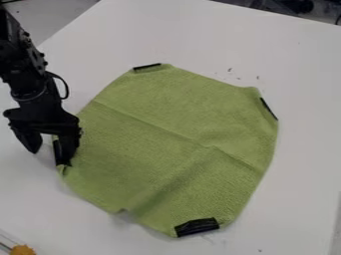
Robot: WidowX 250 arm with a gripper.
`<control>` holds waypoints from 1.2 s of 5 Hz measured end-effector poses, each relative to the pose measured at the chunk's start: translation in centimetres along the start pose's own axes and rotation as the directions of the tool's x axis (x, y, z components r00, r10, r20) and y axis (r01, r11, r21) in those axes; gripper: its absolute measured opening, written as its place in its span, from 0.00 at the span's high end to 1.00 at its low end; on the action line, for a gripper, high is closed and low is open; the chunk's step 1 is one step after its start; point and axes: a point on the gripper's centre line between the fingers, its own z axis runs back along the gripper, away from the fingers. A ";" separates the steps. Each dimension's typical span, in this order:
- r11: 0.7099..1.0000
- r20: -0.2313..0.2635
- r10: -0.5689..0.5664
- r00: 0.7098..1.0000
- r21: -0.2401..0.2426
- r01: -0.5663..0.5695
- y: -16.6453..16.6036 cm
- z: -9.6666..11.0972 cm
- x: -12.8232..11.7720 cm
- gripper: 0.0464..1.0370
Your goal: Fold the cloth from left to right
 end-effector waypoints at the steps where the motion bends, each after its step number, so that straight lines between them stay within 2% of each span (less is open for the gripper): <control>1: 1.000 0.009 -0.005 1.000 -0.010 0.006 0.0 -0.2 0.5 0.37; 2: 1.000 0.017 -0.008 1.000 -0.025 0.008 -0.1 -0.2 1.1 0.66; 3: 0.999 -0.015 -0.030 0.999 -0.012 0.030 -0.5 0.0 1.2 0.86; 4: 0.997 -0.046 -0.047 0.998 0.067 0.050 -1.4 2.9 2.1 0.96; 5: 0.986 -0.051 -0.071 0.996 0.146 0.078 -3.9 6.4 4.5 0.98; 6: 0.983 -0.042 -0.103 0.994 0.146 0.108 -7.8 7.7 7.4 0.98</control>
